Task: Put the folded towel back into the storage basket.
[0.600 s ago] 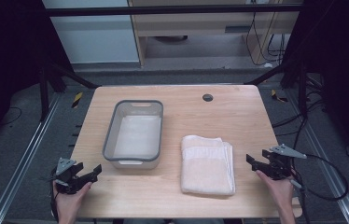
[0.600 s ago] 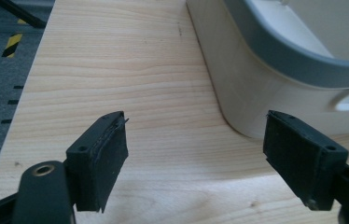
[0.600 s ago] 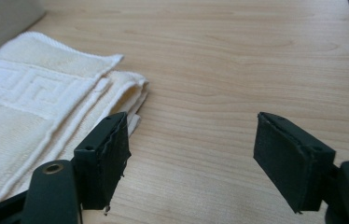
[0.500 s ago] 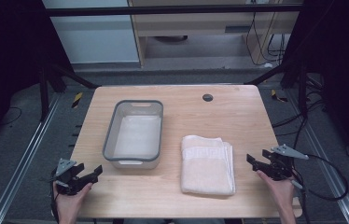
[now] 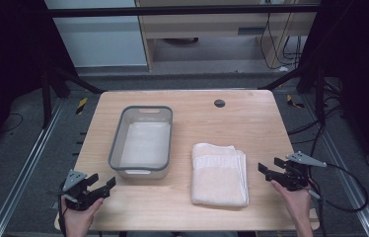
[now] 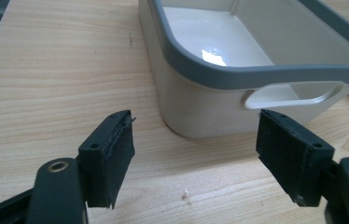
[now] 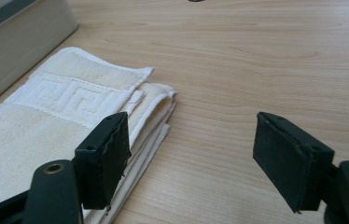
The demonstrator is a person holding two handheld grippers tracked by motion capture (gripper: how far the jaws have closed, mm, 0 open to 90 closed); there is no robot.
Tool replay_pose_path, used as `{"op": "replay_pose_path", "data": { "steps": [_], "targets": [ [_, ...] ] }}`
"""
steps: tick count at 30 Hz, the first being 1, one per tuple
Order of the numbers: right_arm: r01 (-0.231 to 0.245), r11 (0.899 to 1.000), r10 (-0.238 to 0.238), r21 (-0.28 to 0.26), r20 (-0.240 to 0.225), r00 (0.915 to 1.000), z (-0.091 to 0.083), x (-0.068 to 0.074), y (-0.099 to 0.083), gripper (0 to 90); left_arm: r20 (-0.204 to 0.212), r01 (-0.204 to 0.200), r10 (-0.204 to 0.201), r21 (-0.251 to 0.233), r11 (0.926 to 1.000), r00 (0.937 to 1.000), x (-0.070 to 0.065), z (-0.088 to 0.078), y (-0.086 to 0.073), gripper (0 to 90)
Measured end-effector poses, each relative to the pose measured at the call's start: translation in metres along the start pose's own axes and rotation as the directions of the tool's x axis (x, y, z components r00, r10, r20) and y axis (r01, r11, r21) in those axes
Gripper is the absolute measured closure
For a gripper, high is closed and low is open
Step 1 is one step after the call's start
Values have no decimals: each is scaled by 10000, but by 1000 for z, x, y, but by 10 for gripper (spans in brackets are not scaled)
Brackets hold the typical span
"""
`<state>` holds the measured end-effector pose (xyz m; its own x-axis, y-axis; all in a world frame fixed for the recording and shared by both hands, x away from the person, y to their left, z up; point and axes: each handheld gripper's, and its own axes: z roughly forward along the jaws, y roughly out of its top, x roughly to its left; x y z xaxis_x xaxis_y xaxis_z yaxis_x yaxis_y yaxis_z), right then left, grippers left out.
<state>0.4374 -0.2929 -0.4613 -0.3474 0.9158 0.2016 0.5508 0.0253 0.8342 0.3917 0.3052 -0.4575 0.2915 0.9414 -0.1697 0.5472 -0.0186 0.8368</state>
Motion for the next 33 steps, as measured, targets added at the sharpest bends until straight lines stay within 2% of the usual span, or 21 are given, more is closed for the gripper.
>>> {"op": "replay_pose_path", "data": {
  "steps": [3,5,9,11,16,21,27,28,33],
  "targets": [
    [81,10000,-81,-21,-47,10000,0,0,2,261,0,-21,21,-117,9999,10000,-2,-1,1,268],
    [64,9999,-66,-158,-156,9999,-2,1,4,253,113,-16,19,-313,9995,9999,-7,-3,4,272],
    [31,9999,-35,-160,-261,9997,-3,-1,10,233,277,-142,153,-371,9992,9995,-12,-3,9,272],
    [11,9997,-18,-224,-318,9995,-4,-2,14,229,318,-357,373,-487,9982,9988,-17,-4,15,272],
    [-66,9990,47,-434,-455,9990,-9,-3,21,220,350,-585,603,-521,9969,9976,-25,-4,23,273],
    [-23,9991,1,-415,-524,9986,-10,-2,25,216,431,-701,731,-655,9954,9964,-32,-5,30,273],
    [32,9991,-64,-420,-760,9971,-7,3,33,207,665,-838,897,-865,9927,9937,-47,-6,43,273],
    [31,9989,-72,-474,-878,9961,-6,5,36,205,769,-913,983,-892,9918,9922,-53,-5,47,272],
    [139,9985,-194,-522,-1052,9943,-2,12,44,198,914,-1131,1219,-959,9889,9883,-66,-1,52,273]
  ]
}}
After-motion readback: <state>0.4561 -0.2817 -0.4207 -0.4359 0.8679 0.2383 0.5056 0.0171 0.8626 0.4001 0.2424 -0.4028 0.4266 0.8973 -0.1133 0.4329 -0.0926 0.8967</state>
